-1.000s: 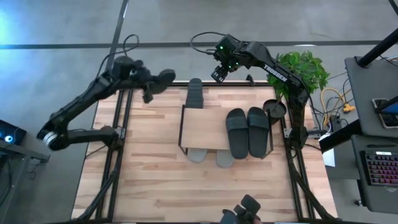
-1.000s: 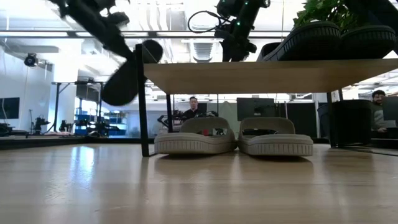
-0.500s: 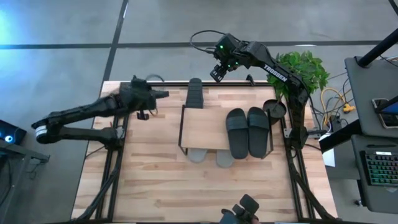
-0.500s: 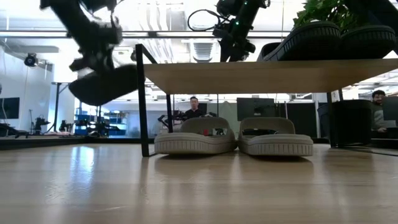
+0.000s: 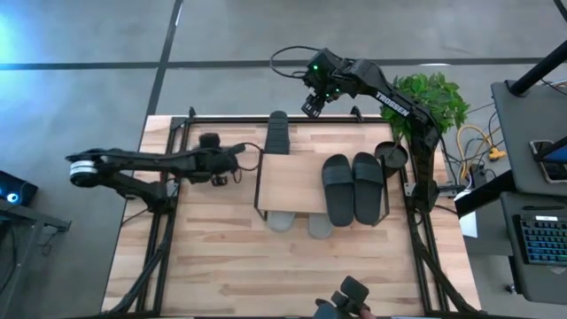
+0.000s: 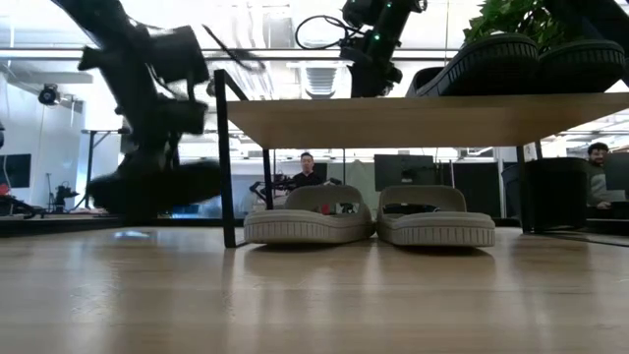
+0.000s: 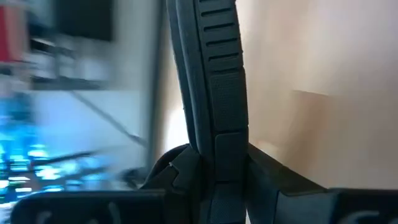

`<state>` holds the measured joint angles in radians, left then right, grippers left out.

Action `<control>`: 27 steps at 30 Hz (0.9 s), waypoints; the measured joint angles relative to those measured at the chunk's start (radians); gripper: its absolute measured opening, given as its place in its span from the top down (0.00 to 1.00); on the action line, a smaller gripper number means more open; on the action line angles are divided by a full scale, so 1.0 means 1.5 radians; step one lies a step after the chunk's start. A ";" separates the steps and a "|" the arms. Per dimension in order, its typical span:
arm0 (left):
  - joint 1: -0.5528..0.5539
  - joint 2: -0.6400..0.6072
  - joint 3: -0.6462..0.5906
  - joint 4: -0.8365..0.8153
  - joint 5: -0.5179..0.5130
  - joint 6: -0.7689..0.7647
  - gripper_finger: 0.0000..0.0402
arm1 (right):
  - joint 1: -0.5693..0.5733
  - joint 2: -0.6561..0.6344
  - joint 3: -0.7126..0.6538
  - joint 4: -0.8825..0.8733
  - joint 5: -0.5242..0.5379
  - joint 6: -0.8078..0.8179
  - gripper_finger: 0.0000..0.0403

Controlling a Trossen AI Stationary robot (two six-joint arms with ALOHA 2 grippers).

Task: Pick and place slides into the shelf
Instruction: Put the black slipper on the shelf

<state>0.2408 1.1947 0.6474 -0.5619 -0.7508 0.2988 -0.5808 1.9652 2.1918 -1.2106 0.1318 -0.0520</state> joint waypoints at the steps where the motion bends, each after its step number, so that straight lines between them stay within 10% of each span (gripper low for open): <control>1: 0.001 0.022 0.002 -0.006 0.026 -0.017 0.83 | 0.000 0.000 0.000 -0.001 0.000 -0.005 0.52; 8: 0.000 0.124 0.035 -0.054 0.204 -0.194 0.77 | 0.000 0.000 0.000 -0.006 0.000 -0.009 0.52; 19: 0.000 0.110 0.101 -0.168 0.540 -0.406 0.41 | 0.000 0.000 0.000 -0.006 0.000 -0.018 0.52; 27: 0.001 0.023 0.142 -0.305 0.401 -0.765 0.42 | 0.000 0.000 0.000 -0.003 0.000 -0.018 0.52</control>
<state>0.2420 1.2289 0.8611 -1.0197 -0.1497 -0.8483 -0.5808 1.9652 2.1918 -1.2154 0.1313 -0.0792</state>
